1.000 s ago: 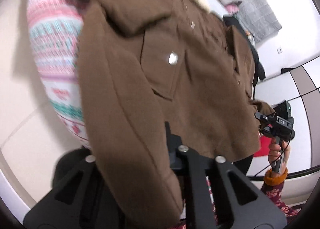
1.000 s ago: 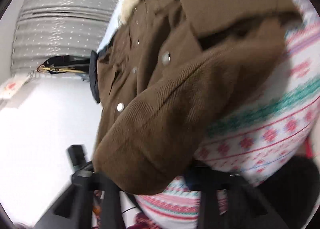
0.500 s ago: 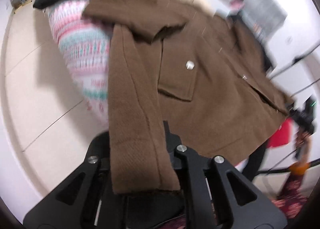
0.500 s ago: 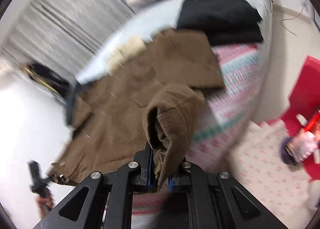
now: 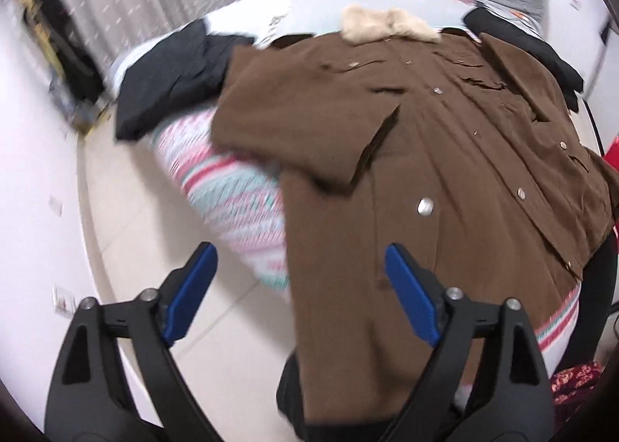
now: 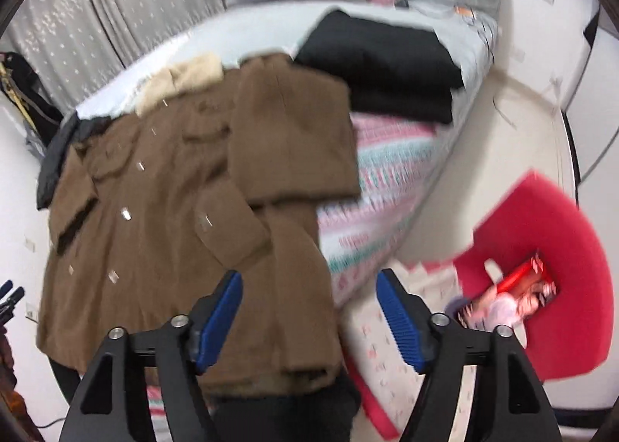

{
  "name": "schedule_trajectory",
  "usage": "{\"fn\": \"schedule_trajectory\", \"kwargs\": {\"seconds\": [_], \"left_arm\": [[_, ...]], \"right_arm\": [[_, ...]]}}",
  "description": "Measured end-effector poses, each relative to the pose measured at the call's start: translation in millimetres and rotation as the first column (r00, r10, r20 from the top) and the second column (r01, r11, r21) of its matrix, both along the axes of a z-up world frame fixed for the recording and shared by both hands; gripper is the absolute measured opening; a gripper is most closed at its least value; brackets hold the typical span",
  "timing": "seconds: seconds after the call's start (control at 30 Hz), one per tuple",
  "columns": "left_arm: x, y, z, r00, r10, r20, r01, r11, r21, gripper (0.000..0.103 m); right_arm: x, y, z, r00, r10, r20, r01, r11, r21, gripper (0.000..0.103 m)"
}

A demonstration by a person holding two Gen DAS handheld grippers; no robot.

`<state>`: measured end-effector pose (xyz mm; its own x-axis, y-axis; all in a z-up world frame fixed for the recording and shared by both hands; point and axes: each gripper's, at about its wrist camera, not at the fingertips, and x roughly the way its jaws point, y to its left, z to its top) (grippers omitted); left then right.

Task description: Fold large clothes

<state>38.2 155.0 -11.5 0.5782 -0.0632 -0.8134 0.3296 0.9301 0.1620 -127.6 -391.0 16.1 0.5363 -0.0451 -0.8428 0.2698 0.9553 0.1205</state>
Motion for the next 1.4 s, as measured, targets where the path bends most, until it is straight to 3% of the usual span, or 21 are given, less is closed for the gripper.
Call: {"fn": "schedule_trajectory", "kwargs": {"seconds": [0.17,0.3,0.43,0.47,0.53,0.57,0.6,0.73,0.8,0.9,1.03,1.1,1.2,1.27,1.3,1.37,1.4], "left_arm": [[57,-59,-40,0.99,-0.132,-0.055,0.136,0.988,0.071,0.09],[114,-99,-80,0.987,-0.132,-0.089,0.148,0.967,0.208,0.09],[143,-111,-93,0.986,-0.15,-0.069,0.161,0.967,0.196,0.09],[149,-112,-94,0.987,-0.146,-0.072,0.158,0.969,0.188,0.084],[158,-108,-90,0.986,-0.143,-0.091,0.154,0.98,0.129,0.054],[160,-105,-85,0.983,-0.145,-0.116,0.155,0.984,0.088,0.024],[159,-103,-76,0.984,-0.134,-0.121,0.143,0.987,0.072,0.012],[145,-79,8,0.989,-0.098,0.108,0.089,0.993,0.083,0.012],[145,-47,64,0.974,-0.032,0.225,0.021,0.998,0.053,0.012],[158,4,122,0.939,0.091,0.333,-0.112,0.993,0.045,0.012],[184,91,171,0.867,0.296,0.401,-0.338,0.94,0.037,0.011],[198,131,175,0.837,0.378,0.396,-0.426,0.904,0.036,0.011],[220,176,158,0.803,0.473,0.364,-0.521,0.852,0.043,0.01],[240,198,134,0.774,0.519,0.364,-0.585,0.805,0.096,0.009],[252,209,116,0.753,0.539,0.378,-0.623,0.769,0.145,0.001],[267,219,94,0.703,0.555,0.444,-0.691,0.682,0.242,0.0],[272,225,85,0.692,0.563,0.452,-0.706,0.658,0.26,0.001]], "right_arm": [[34,32,0,0.997,0.076,0.03,-0.077,0.997,0.033,0.077],[67,67,-11,0.987,0.16,0.025,-0.161,0.985,0.054,0.077],[85,92,-20,0.98,0.2,0.026,-0.201,0.977,0.075,0.077],[89,97,-25,0.979,0.205,0.019,-0.206,0.974,0.093,0.077],[95,102,-31,0.979,0.205,0.01,-0.204,0.972,0.112,0.077],[99,104,-35,0.979,0.204,0.002,-0.203,0.972,0.118,0.077],[102,105,-38,0.979,0.205,-0.006,-0.203,0.972,0.121,0.077],[112,108,-46,0.976,0.214,-0.036,-0.209,0.971,0.114,0.077],[117,107,-47,0.976,0.214,-0.045,-0.208,0.972,0.109,0.077],[124,107,-48,0.976,0.212,-0.049,-0.206,0.973,0.1,0.077],[131,104,-49,0.977,0.207,-0.053,-0.202,0.975,0.091,0.077],[134,102,-49,0.978,0.201,-0.055,-0.196,0.977,0.089,0.077],[139,97,-49,0.98,0.19,-0.053,-0.186,0.98,0.077,0.077],[142,91,-47,0.984,0.174,-0.046,-0.171,0.983,0.064,0.077],[144,84,-44,0.987,0.157,-0.037,-0.155,0.986,0.055,0.077],[146,72,-40,0.992,0.127,-0.014,-0.127,0.991,0.043,0.077],[147,63,-37,0.994,0.107,-0.005,-0.107,0.994,0.031,0.077]]}}
